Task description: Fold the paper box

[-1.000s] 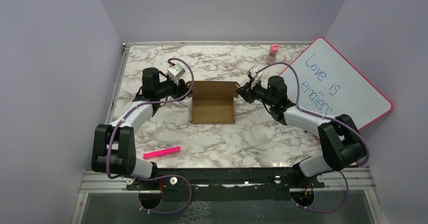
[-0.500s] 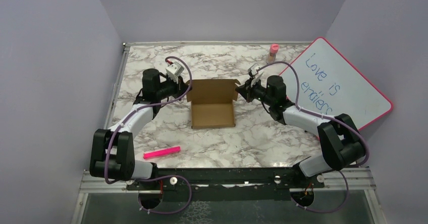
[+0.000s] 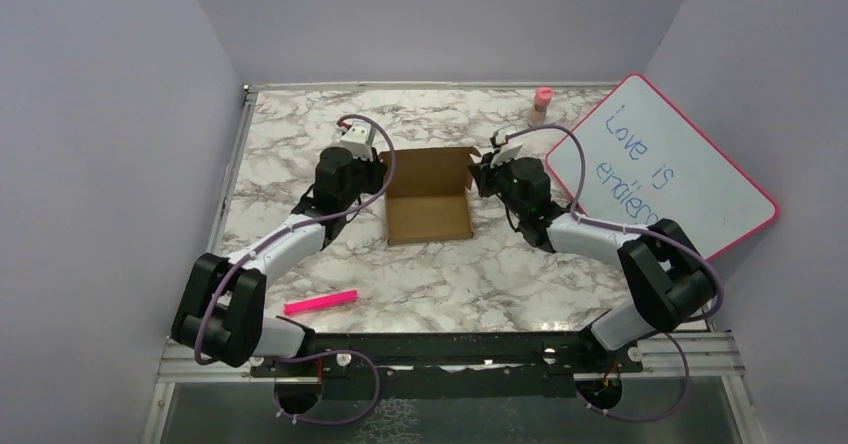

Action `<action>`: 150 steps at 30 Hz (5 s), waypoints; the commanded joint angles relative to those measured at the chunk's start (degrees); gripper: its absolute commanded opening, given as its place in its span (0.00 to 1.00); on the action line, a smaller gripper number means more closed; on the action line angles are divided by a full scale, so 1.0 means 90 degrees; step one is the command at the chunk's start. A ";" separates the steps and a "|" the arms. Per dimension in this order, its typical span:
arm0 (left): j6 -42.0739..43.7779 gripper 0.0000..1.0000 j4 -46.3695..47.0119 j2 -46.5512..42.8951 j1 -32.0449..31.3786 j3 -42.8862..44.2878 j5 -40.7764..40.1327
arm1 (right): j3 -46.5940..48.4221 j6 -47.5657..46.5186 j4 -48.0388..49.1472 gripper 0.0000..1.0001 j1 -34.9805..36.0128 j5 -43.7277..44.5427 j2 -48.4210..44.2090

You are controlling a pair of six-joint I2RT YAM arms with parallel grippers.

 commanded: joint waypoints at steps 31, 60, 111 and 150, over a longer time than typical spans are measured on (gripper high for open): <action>-0.3095 0.29 0.1606 0.0711 -0.1801 -0.0464 -0.3822 | -0.0051 0.1409 0.0982 0.06 0.1281 0.2809 0.0806; -0.3970 0.35 0.1616 0.0566 -0.2345 -0.1315 -0.4141 | -0.0688 0.2433 0.0339 0.08 0.1573 0.3164 0.0662; -0.3926 0.51 0.2805 0.0089 0.0468 -0.2201 -0.1427 | -0.0140 0.1764 0.0015 0.09 0.1590 0.3360 0.0900; -0.4762 0.45 0.3345 0.1700 0.0299 -0.1343 0.0051 | 0.0357 0.1733 -0.0347 0.09 0.1590 0.2788 0.1106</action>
